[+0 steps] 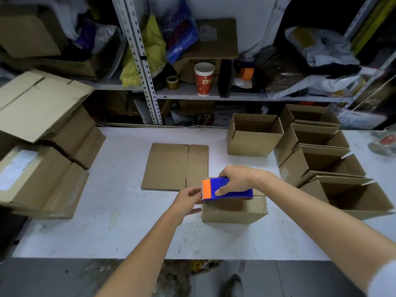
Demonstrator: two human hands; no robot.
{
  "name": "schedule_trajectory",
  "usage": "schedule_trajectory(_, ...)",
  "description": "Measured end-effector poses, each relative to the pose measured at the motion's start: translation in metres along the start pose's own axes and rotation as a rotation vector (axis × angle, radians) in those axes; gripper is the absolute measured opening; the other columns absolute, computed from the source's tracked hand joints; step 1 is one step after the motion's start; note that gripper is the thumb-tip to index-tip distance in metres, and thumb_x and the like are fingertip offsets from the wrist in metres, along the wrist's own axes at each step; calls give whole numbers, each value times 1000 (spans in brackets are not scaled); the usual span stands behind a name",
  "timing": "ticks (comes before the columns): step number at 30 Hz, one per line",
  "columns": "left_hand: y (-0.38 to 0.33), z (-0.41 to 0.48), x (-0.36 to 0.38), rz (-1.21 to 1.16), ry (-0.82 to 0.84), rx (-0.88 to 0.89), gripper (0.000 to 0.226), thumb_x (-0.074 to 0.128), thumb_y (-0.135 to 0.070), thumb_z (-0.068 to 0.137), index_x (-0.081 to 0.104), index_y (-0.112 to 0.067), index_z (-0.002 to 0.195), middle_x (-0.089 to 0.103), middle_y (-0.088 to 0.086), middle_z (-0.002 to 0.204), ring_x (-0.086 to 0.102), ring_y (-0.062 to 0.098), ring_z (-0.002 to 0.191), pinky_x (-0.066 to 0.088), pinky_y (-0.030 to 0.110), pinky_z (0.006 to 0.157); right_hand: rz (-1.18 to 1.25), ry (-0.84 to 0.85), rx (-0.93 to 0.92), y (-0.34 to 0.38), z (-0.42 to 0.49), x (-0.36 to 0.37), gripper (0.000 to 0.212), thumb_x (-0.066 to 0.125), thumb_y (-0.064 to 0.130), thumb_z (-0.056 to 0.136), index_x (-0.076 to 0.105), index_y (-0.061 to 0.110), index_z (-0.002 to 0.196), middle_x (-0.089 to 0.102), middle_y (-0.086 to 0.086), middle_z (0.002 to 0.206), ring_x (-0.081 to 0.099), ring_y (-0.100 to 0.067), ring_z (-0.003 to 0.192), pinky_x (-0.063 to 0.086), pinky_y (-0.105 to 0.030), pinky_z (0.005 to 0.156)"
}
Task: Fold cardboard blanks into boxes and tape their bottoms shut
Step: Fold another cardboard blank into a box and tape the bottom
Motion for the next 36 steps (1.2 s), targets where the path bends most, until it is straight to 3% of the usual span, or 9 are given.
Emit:
schedule_trajectory(8, -1, 2, 4, 41, -20, -13, 37, 63, -44, 94, 57, -26, 126, 66, -4, 120, 67, 13, 106, 60, 34, 80, 19, -2, -33, -1, 0, -2, 63, 69, 59, 85, 52, 24, 134, 62, 3, 126, 57, -17, 102, 48, -29, 79)
schedule_trajectory(14, 2, 7, 6, 24, -36, -32, 37, 70, -33, 92, 56, -26, 125, 63, -4, 122, 66, 13, 104, 61, 37, 82, 44, 26, -58, 1, 2, -3, 63, 69, 57, 86, 51, 24, 136, 60, 3, 127, 57, -18, 106, 50, -32, 83)
schedule_trajectory(23, -7, 7, 6, 15, -89, 54, 26, 76, -31, 87, 64, -22, 108, 66, -4, 113, 70, 17, 97, 60, 41, 84, -84, 56, 46, -14, -5, -1, 60, 68, 62, 83, 51, 24, 126, 62, 3, 115, 59, -21, 99, 51, -31, 77)
schedule_trajectory(29, -5, 10, 3, 13, -89, 53, 22, 75, -28, 89, 66, -19, 107, 67, -3, 112, 72, 15, 90, 60, 42, 85, -86, 118, 179, -56, -26, -9, 67, 70, 61, 82, 46, 25, 133, 57, 3, 129, 56, -21, 112, 53, -38, 92)
schedule_trajectory(36, -6, 11, 11, 30, -107, 17, 30, 70, -27, 92, 64, -21, 120, 66, 0, 113, 67, 18, 102, 56, 48, 95, -14, 89, 194, -62, -25, -4, 72, 71, 62, 80, 45, 26, 136, 56, 3, 132, 55, -21, 114, 52, -40, 95)
Point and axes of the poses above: each hand's wrist, its own z-axis towards the middle knuckle, its own x-axis out of the palm, y = z × x, the point moved 4 cm from there along z, towards the middle knuckle
